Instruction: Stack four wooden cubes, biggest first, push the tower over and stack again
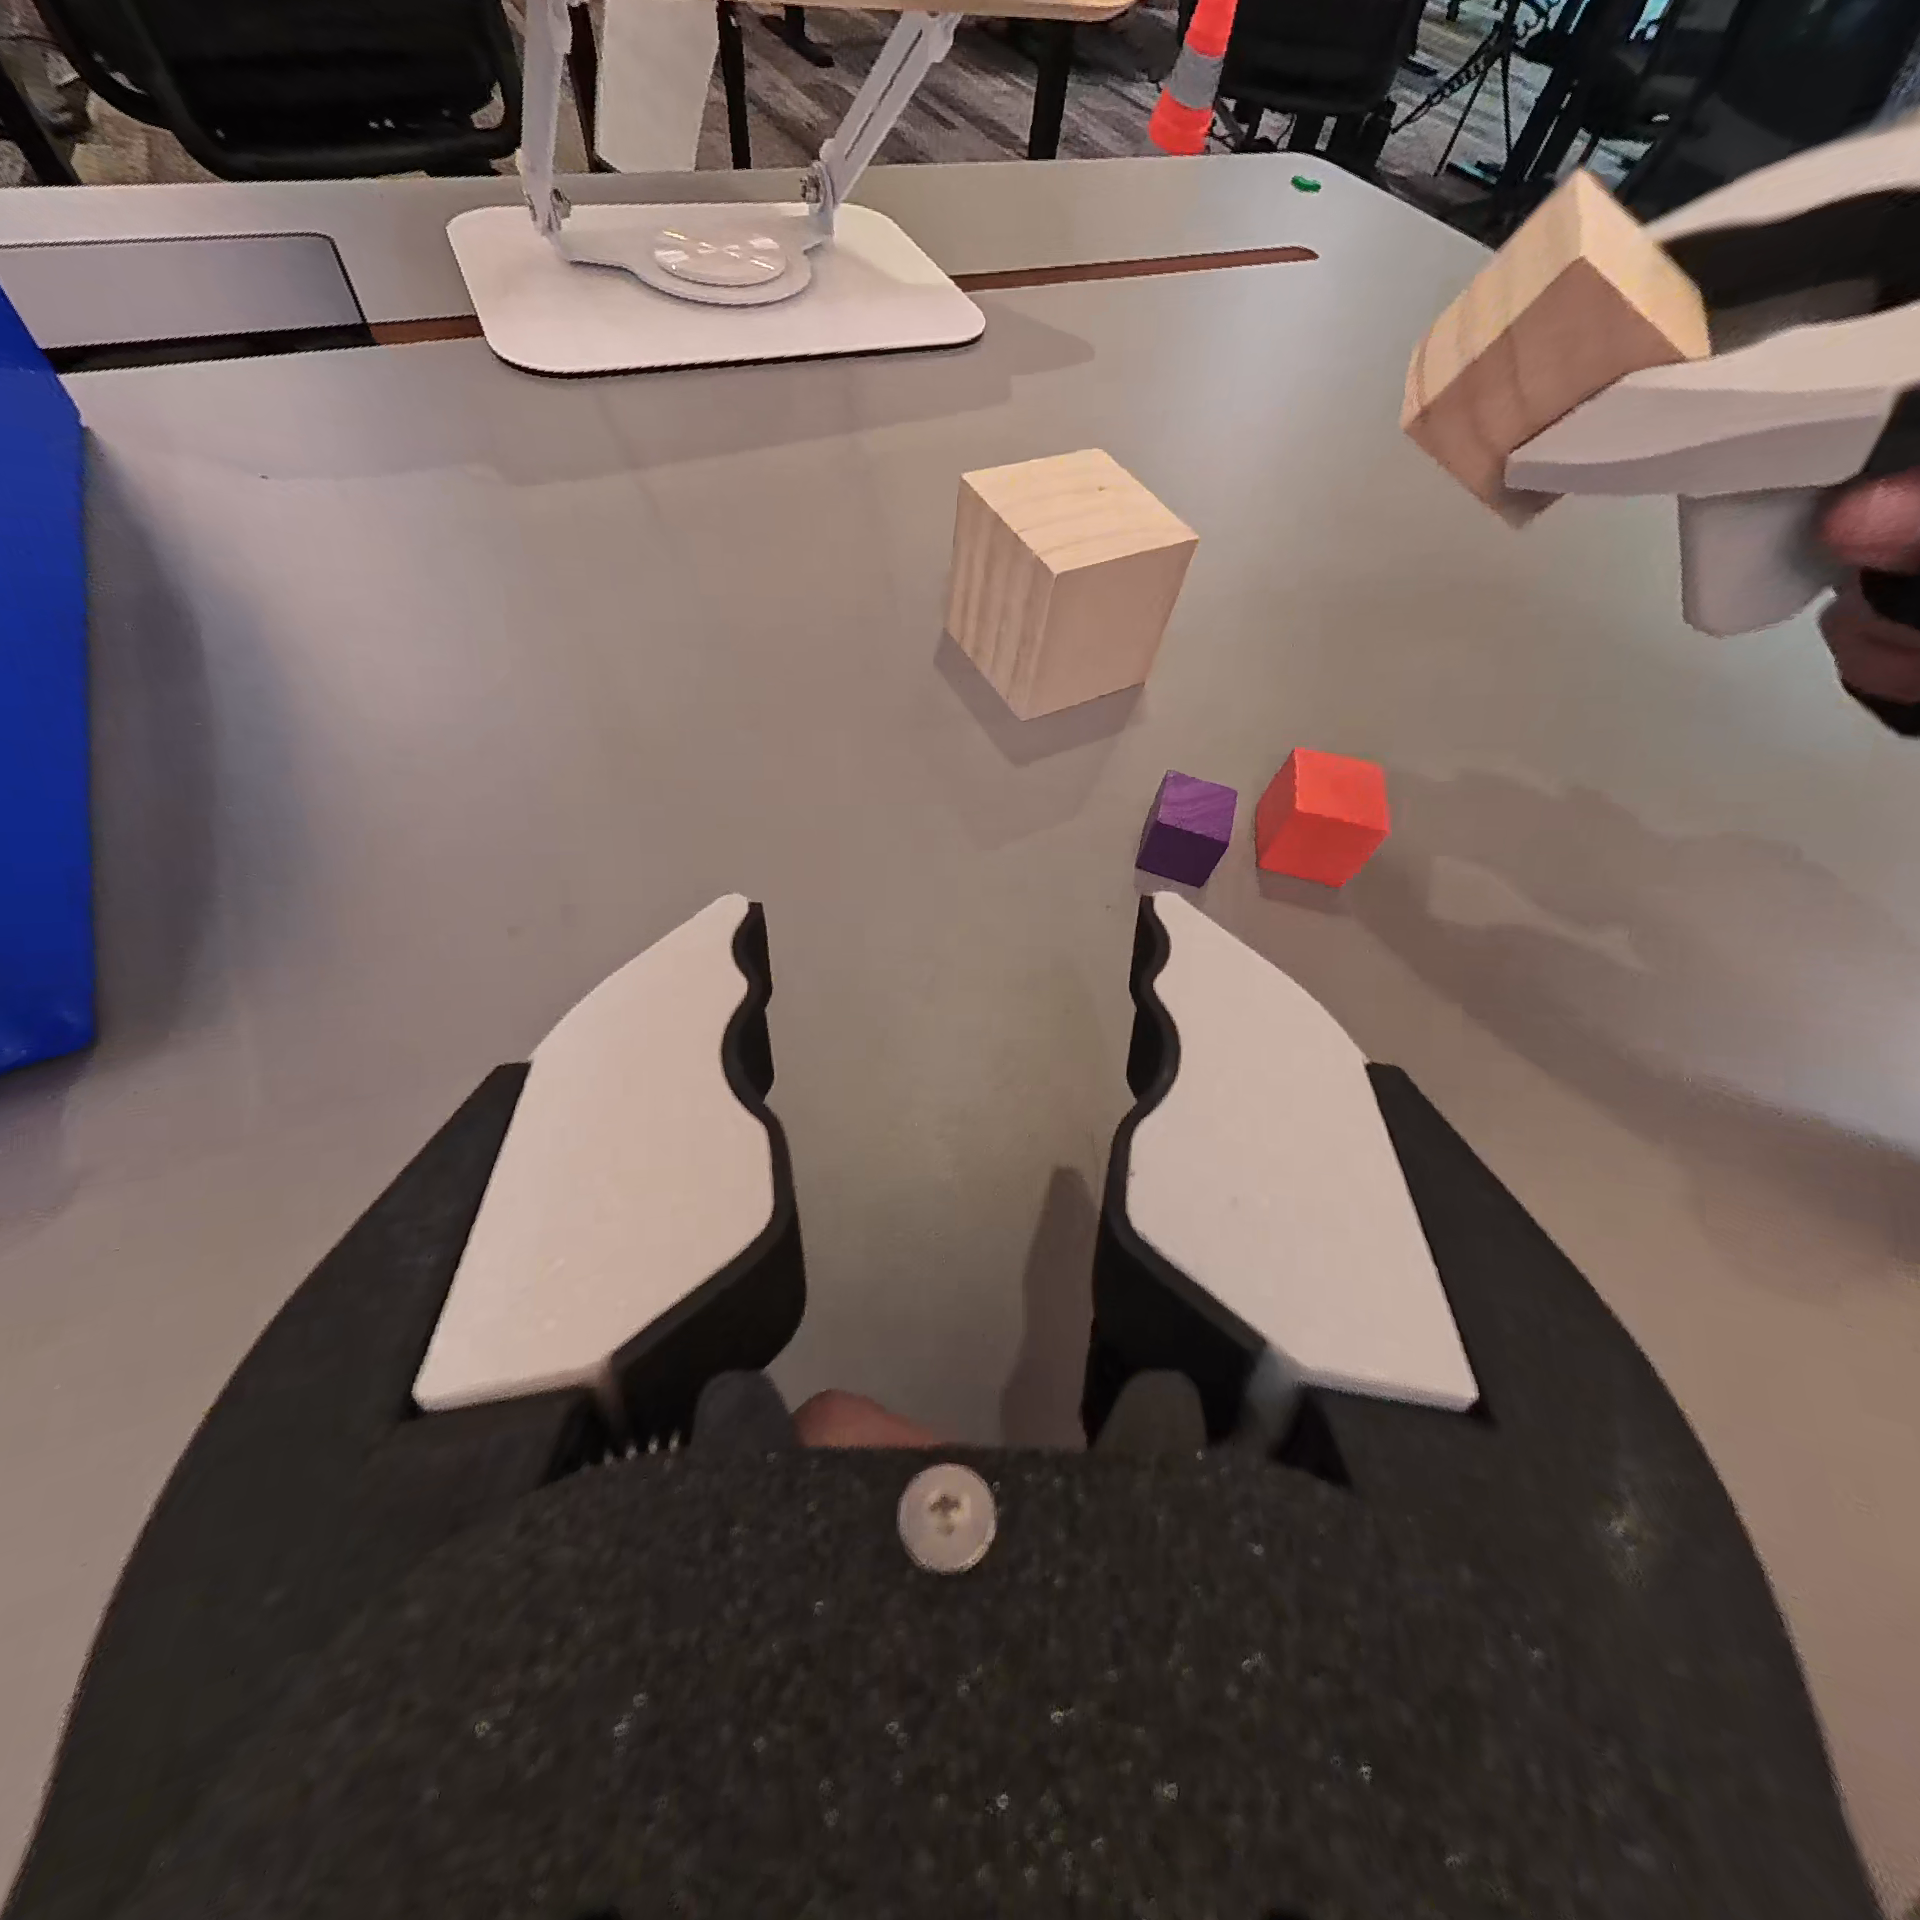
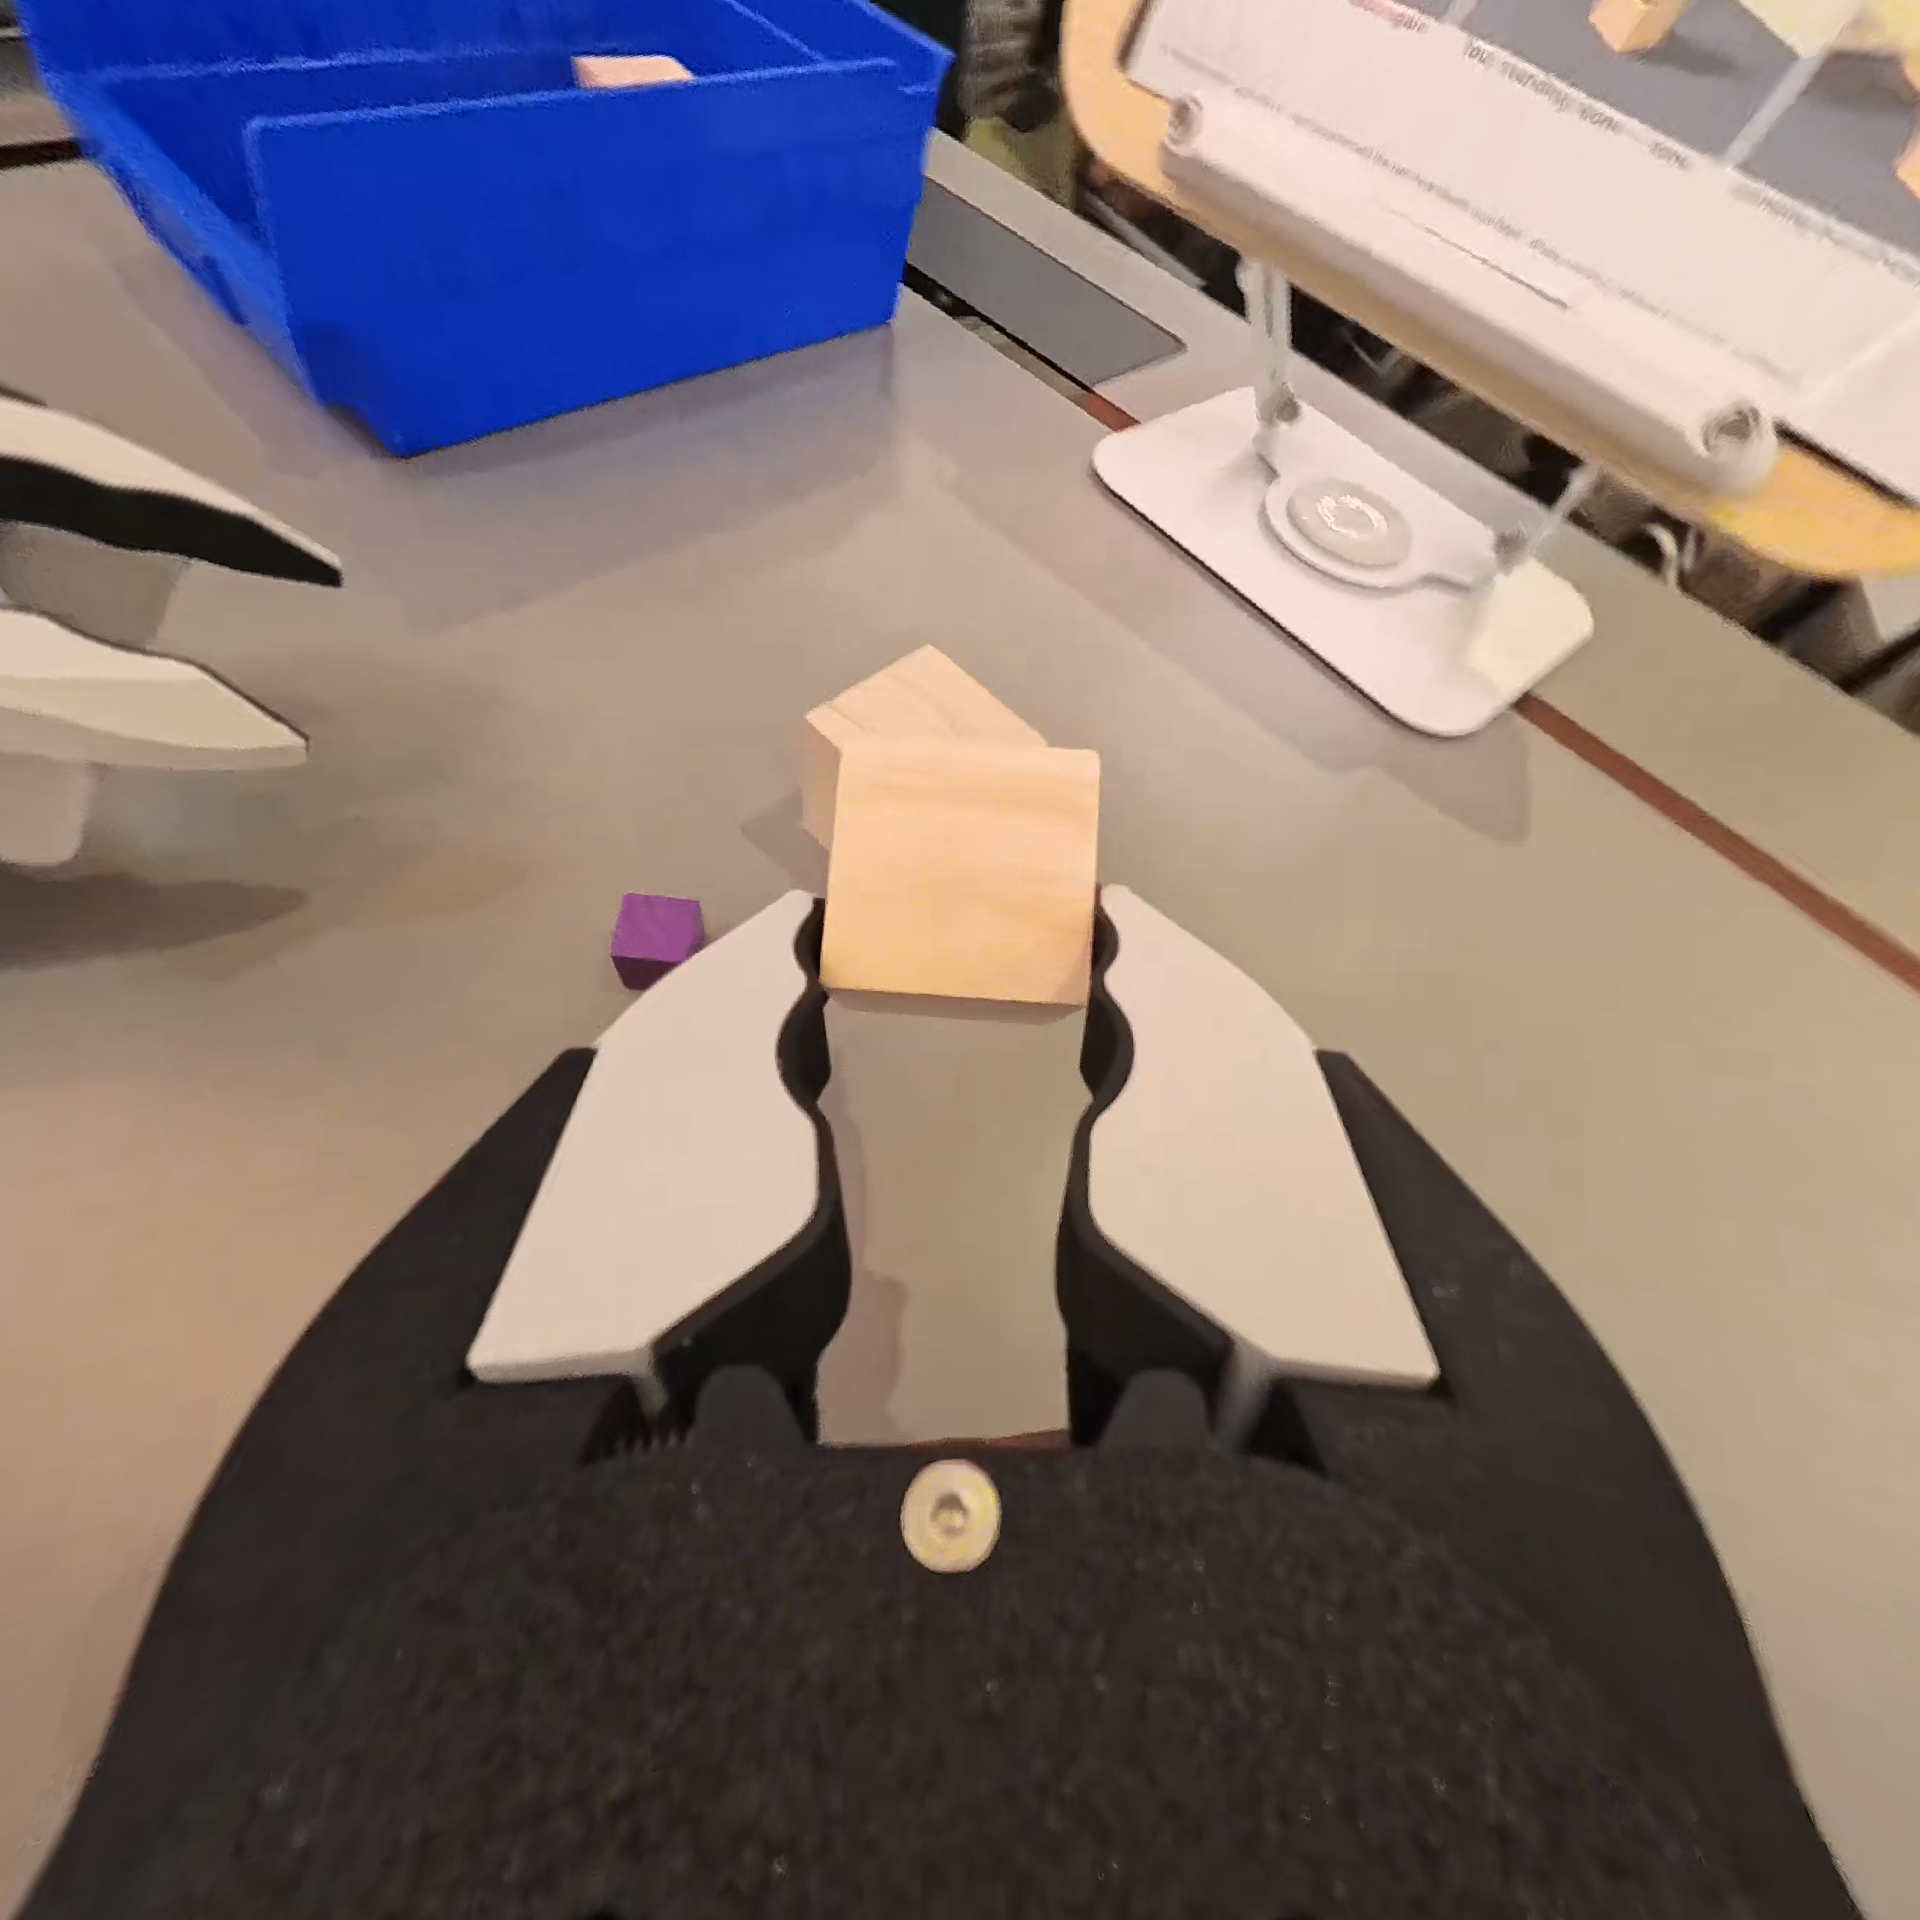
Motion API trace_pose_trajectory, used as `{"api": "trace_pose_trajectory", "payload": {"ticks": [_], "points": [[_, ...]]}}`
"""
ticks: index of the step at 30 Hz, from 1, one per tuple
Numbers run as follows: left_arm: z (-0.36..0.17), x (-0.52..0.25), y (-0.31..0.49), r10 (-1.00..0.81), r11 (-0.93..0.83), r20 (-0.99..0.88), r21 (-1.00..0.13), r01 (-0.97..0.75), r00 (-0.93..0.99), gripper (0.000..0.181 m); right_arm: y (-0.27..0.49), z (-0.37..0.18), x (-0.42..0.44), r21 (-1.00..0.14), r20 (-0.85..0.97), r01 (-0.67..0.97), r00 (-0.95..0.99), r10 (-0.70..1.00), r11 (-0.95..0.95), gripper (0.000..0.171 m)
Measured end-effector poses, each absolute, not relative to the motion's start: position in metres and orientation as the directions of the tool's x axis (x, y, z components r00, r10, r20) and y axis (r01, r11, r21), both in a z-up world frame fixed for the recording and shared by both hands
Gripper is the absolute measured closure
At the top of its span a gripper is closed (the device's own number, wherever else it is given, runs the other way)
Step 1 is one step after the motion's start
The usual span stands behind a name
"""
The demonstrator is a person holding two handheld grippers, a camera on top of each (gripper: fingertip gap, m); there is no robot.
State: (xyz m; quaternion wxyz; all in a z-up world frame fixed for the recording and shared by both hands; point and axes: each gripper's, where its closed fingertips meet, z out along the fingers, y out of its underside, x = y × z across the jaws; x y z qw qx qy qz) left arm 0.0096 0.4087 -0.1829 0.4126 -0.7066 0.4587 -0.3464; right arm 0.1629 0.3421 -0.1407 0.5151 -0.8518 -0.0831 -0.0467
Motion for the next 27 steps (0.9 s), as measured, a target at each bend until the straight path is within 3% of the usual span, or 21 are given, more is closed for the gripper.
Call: {"api": "trace_pose_trajectory", "payload": {"ticks": [9,15,27], "points": [[-0.186,0.012,0.406,-0.940,-0.231,0.103,-0.893,-0.385,0.324,0.114,0.404,-0.146,0.154,-0.749,0.195,0.489,0.808,0.556,-0.448,0.125],[-0.186,0.012,0.404,-0.943,-0.224,0.097,-0.892,-0.392,0.318,0.114,0.421,-0.159,0.154,-0.658,0.143,0.589,0.709,0.690,-0.469,0.125],[-0.188,0.013,0.404,-0.943,-0.244,0.122,-0.886,-0.395,0.309,0.114,0.425,-0.179,0.152,-0.602,0.130,0.682,0.597,0.792,-0.415,0.124]]}}
